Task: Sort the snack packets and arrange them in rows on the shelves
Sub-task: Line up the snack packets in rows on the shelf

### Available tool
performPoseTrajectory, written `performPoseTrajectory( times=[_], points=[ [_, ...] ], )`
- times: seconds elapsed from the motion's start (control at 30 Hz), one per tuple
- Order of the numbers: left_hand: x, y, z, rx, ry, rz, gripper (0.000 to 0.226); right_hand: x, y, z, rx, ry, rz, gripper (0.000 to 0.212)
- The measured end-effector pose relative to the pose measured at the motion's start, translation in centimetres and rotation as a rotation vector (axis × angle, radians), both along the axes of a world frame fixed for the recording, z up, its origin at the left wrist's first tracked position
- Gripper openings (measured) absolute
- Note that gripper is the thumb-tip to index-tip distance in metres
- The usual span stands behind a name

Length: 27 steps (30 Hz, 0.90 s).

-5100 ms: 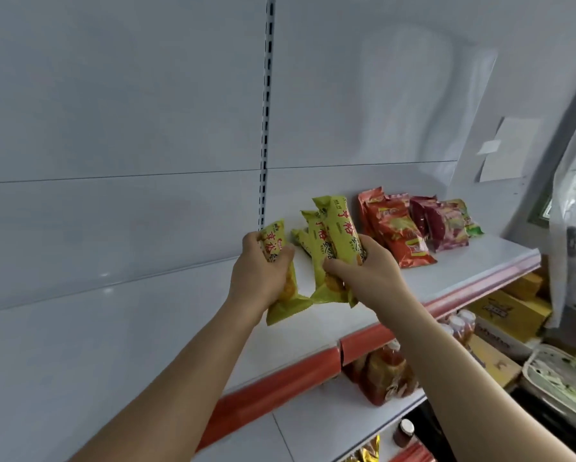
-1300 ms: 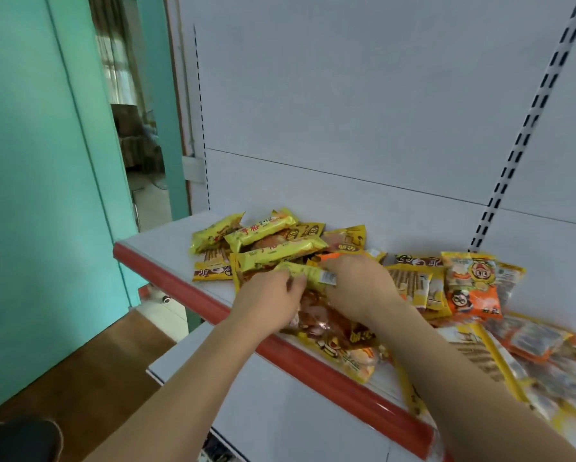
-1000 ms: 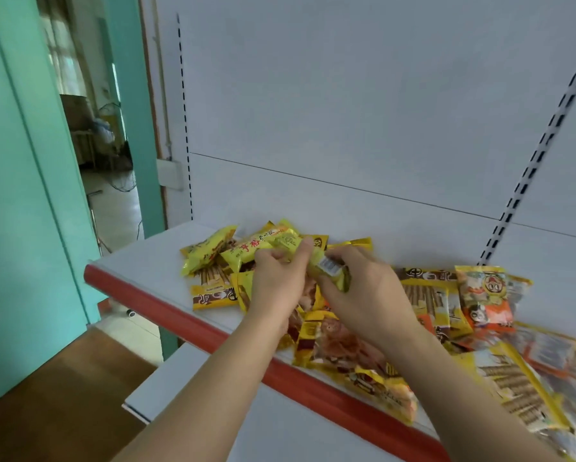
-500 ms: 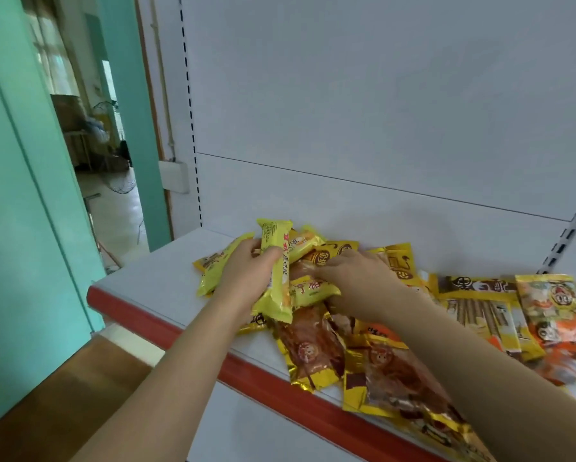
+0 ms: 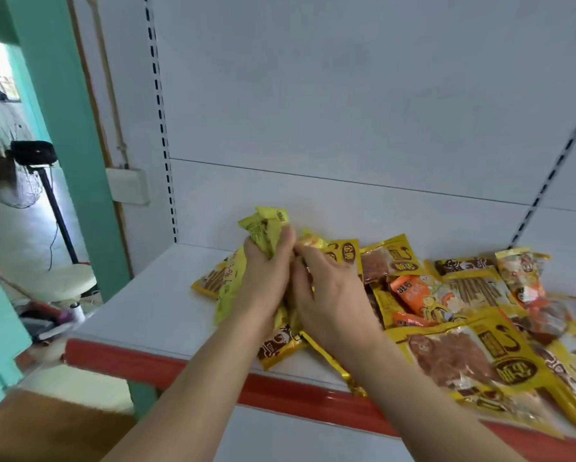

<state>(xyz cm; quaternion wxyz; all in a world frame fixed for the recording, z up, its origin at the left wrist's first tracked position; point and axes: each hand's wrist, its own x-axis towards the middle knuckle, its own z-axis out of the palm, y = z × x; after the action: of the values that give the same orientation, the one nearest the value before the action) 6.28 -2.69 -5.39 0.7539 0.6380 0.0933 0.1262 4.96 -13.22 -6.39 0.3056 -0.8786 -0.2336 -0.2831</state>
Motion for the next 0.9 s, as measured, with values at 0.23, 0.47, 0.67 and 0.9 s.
performPoseTrajectory(
  times=[0.23,0.47,0.67,0.9],
  points=[
    [-0.3,4.5,0.1,0.086,-0.005,-0.053,0.04,0.9,0.4,0.7,0.078,0.164,-0.105,0.034],
    [0.0,8.2,0.8,0.041,-0.006,-0.076,0.043,7.5,2.9,0.7,-0.189,0.558,-0.423,0.076],
    [0.7,10.0,0.4,0.008,0.056,-0.129,0.036,8.8,4.6,0.7,-0.163,0.545,-0.467,0.066],
    [1.6,8.8,0.6,-0.107,-0.005,-0.087,0.038,4.0,3.8,5.1,0.264,0.356,-0.085,0.051]
  ],
)
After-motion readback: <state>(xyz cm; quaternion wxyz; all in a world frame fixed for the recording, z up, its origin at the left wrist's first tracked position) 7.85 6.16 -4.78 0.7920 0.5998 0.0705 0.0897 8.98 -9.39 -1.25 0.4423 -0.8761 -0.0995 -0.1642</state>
